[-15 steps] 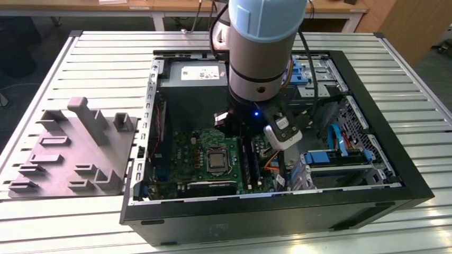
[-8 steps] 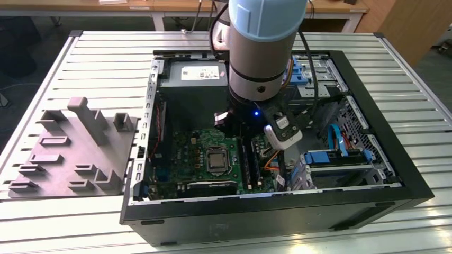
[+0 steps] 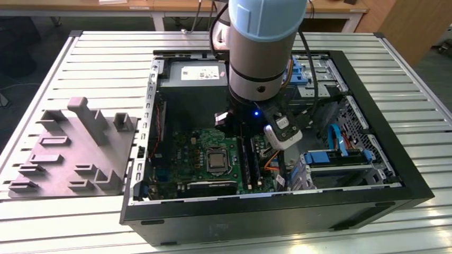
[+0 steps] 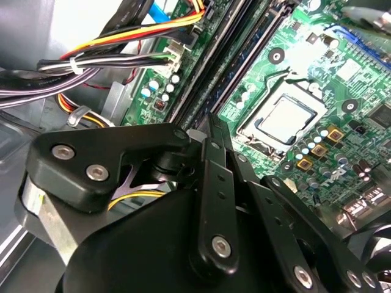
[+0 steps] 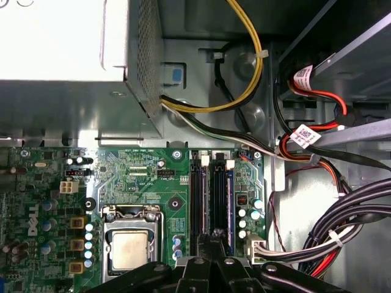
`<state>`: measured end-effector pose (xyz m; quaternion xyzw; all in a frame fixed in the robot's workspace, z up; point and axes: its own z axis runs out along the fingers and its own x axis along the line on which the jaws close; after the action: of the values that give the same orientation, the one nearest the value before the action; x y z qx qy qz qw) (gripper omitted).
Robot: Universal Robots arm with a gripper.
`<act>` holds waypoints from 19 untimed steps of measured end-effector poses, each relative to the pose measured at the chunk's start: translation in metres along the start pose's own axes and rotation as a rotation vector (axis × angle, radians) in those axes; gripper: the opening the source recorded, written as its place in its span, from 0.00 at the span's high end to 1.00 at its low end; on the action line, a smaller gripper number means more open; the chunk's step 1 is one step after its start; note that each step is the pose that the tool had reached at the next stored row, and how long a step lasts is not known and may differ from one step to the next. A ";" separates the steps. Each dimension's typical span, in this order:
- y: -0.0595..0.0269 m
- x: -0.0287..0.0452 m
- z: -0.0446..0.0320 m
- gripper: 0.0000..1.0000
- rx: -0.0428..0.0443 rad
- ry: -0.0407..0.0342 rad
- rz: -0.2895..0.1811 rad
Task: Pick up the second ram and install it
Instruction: 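Insert the second ram into the second slot, then press down the second ram until it locks into place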
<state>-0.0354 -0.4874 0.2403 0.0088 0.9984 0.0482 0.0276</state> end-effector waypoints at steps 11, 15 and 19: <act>-0.0047 -0.0001 -0.0005 0.90 0.0007 0.0000 0.000; -0.0039 -0.0002 -0.0004 0.90 0.0008 0.0000 0.000; -0.0013 -0.0001 -0.0001 0.90 0.0007 0.0000 0.000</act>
<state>-0.0354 -0.4887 0.2403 0.0088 0.9984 0.0478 0.0276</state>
